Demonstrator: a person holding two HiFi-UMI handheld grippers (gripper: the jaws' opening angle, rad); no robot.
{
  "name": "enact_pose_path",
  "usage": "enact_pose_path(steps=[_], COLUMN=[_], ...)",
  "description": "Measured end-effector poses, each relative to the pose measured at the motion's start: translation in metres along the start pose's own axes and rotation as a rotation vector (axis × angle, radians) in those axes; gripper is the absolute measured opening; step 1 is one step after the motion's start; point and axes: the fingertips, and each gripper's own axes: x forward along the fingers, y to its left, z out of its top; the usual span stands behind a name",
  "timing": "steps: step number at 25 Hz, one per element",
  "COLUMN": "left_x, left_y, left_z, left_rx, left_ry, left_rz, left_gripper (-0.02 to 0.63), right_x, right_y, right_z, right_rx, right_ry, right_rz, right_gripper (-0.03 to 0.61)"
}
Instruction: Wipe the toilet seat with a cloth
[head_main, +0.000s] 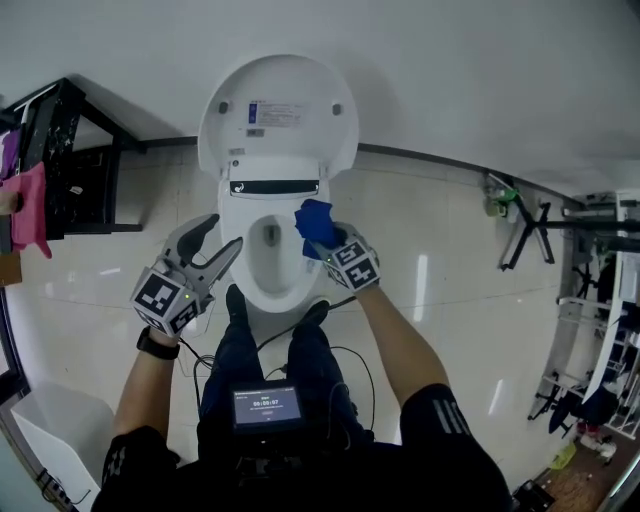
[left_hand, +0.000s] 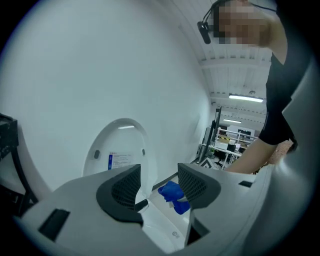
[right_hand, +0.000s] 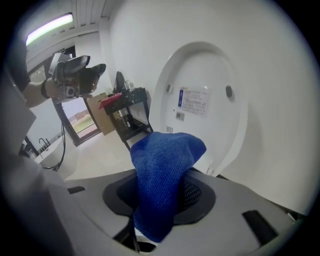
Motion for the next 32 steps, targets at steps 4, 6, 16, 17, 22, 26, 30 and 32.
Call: enact_pose_path(steps=[4, 6, 16, 17, 22, 26, 30, 32], left_x=[-0.009, -0.015, -0.052, -0.055, -0.064, -0.068, -0.068, -0.068], left_y=[-0.017, -0.021, -0.044, -0.045, -0.053, -0.059, -0.058, -0.059], left_z=[0.045, 0.063, 0.112, 0.114, 0.128, 0.137, 0.137, 0.138], left_rx=[0.016, 0.046, 0.091, 0.093, 0.089, 0.095, 0.104, 0.104], left_ry=[-0.024, -0.037, -0.071, -0.074, -0.088, -0.105, -0.115, -0.116], left_rz=[-0.001, -0.004, -0.002, 0.001, 0.021, 0.027, 0.024, 0.023], left_gripper=[0.238, 0.238, 0.238, 0.238, 0.238, 0.238, 0.238, 0.238], right_x=[-0.053, -0.080, -0.198, -0.208, -0.248, -0.269, -0.282, -0.285], right_y=[0.001, 0.003, 0.037, 0.039, 0.040, 0.041, 0.045, 0.047], right_z=[0.054, 0.082, 0.164, 0.168, 0.178, 0.180, 0.183, 0.183], right_rx=[-0.046, -0.057, -0.079, -0.076, -0.009, 0.032, 0.049, 0.049], right_ry=[-0.110, -0.168, -0.377, -0.392, -0.470, -0.512, -0.547, -0.559], right_rz=[-0.030, -0.042, -0.074, -0.075, -0.064, -0.069, -0.071, -0.074], right_gripper=[0.169, 0.169, 0.169, 0.167, 0.167, 0.167, 0.166, 0.166])
